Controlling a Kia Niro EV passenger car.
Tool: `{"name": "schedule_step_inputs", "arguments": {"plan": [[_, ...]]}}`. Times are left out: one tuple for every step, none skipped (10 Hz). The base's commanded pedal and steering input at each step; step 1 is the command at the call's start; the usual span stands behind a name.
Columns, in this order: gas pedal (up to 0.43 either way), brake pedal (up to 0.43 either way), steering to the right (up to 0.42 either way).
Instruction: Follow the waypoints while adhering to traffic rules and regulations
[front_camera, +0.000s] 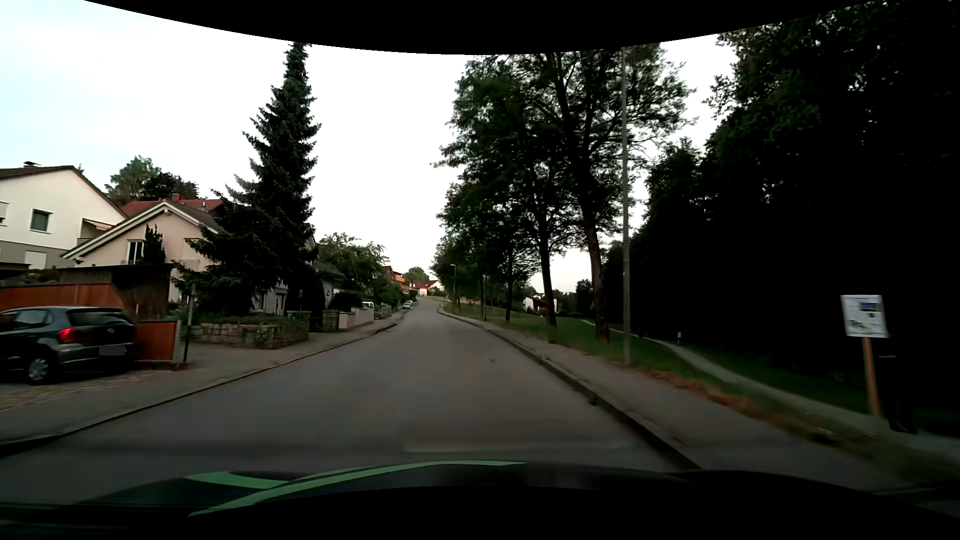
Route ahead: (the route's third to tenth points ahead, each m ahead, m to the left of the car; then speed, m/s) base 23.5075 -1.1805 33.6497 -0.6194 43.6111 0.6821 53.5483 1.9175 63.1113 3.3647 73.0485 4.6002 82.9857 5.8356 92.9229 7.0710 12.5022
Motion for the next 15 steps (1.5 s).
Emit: {"name": "schedule_step_inputs", "arguments": {"plan": [[0.138, 0.000, -0.020], [0.138, 0.000, -0.020], [0.138, 0.000, -0.020], [0.138, 0.000, -0.020], [0.138, 0.000, -0.017], [0.138, 0.000, -0.011], [0.138, 0.000, -0.010], [0.138, 0.000, -0.011], [0.138, 0.000, -0.016], [0.138, 0.000, -0.019], [0.138, 0.000, -0.019], [0.138, 0.000, -0.019], [0.138, 0.000, -0.019], [0.138, 0.000, -0.019], [0.138, 0.000, -0.019]]}}
